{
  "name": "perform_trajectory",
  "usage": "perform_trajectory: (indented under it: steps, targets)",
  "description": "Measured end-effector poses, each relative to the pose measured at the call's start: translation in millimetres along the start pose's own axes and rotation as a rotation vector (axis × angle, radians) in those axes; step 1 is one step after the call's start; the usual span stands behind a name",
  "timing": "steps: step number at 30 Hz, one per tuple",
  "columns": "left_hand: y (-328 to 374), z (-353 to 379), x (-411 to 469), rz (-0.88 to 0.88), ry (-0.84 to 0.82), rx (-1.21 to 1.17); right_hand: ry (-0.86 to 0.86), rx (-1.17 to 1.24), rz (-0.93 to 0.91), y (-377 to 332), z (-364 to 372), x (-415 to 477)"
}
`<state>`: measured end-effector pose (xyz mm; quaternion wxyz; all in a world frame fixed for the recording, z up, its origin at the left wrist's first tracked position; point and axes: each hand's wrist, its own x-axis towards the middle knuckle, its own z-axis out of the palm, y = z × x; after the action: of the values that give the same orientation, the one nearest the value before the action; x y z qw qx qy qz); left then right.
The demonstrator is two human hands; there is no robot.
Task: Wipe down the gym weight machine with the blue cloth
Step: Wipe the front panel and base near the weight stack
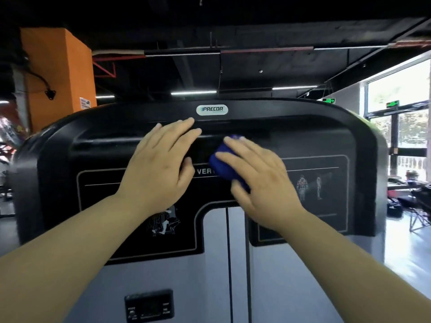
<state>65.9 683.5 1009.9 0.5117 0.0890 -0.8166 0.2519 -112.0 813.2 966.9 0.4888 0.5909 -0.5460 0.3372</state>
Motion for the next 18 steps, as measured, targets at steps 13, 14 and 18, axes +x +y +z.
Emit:
perform_trajectory:
  steps: [13, 14, 18]
  targets:
    - [34, 19, 2, 0.031, 0.025, 0.068, -0.068, 0.174, 0.015, 21, -12, -13]
    - [39, 22, 4, 0.046, 0.020, 0.067, -0.010, 0.164, 0.110, 32, -19, -18]
    - [61, 34, 18, 0.060, 0.015, 0.064, 0.380, 0.176, 0.617, 50, -33, -28]
